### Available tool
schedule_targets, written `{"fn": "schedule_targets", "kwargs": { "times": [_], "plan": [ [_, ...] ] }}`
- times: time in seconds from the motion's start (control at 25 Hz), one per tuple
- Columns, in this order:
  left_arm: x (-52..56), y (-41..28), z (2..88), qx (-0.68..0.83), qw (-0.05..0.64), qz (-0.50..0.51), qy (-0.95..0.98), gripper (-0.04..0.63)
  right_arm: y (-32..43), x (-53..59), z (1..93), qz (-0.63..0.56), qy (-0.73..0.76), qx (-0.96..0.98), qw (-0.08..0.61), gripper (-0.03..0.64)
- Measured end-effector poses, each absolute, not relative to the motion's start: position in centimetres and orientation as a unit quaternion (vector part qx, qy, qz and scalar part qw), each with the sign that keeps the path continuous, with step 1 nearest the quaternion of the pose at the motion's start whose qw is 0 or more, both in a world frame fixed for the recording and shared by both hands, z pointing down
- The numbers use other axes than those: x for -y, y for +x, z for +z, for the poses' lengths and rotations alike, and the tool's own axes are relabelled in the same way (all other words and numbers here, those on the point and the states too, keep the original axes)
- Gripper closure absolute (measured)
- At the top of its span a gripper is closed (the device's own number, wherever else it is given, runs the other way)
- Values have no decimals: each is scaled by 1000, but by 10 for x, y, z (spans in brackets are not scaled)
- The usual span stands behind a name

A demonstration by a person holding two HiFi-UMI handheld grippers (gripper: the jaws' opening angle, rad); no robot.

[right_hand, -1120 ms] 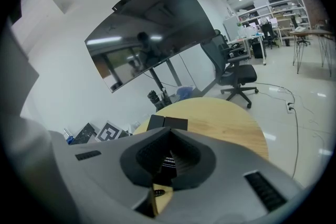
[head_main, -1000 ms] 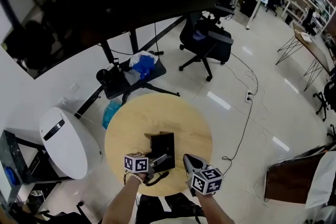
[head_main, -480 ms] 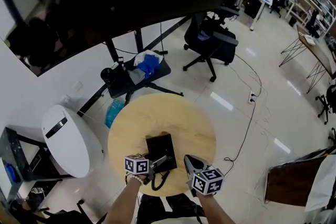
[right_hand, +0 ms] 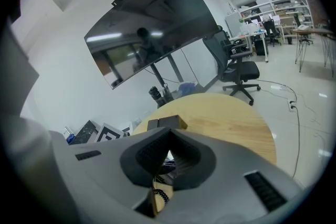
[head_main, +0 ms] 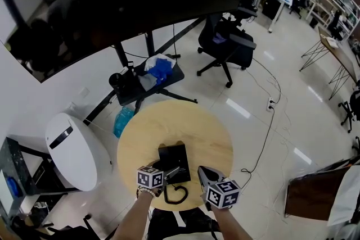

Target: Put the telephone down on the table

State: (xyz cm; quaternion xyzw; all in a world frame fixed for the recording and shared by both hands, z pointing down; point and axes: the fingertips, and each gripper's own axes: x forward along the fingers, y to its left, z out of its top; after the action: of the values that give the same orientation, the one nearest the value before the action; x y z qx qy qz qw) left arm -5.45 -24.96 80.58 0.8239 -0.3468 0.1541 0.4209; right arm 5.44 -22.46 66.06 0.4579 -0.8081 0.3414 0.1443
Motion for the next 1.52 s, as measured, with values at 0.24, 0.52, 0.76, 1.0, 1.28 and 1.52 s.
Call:
{"fn": "schedule_targets", "kwargs": {
  "times": [0.24, 0.52, 0.76, 1.0, 1.28, 1.52],
  "plan": [
    [248, -65, 804, 382, 422, 155, 808, 159, 54, 226, 660, 337, 455, 810, 152, 615],
    [229, -127, 733, 463, 403, 42, 788, 191, 72, 233, 661, 330, 461, 808, 159, 615],
    [189, -192, 665, 548, 349, -18, 760, 527, 85, 239, 656, 324, 459, 812, 155, 615],
    [153, -207, 649, 611, 372, 1, 699, 592, 80, 238, 645, 318, 440, 827, 146, 615],
    [145, -165, 621, 606, 353, -2, 712, 592, 62, 227, 625, 306, 405, 851, 134, 615],
    [136, -155, 607, 621, 346, -4, 703, 592, 36, 215, 607, 300, 369, 871, 120, 615]
  ]
}}
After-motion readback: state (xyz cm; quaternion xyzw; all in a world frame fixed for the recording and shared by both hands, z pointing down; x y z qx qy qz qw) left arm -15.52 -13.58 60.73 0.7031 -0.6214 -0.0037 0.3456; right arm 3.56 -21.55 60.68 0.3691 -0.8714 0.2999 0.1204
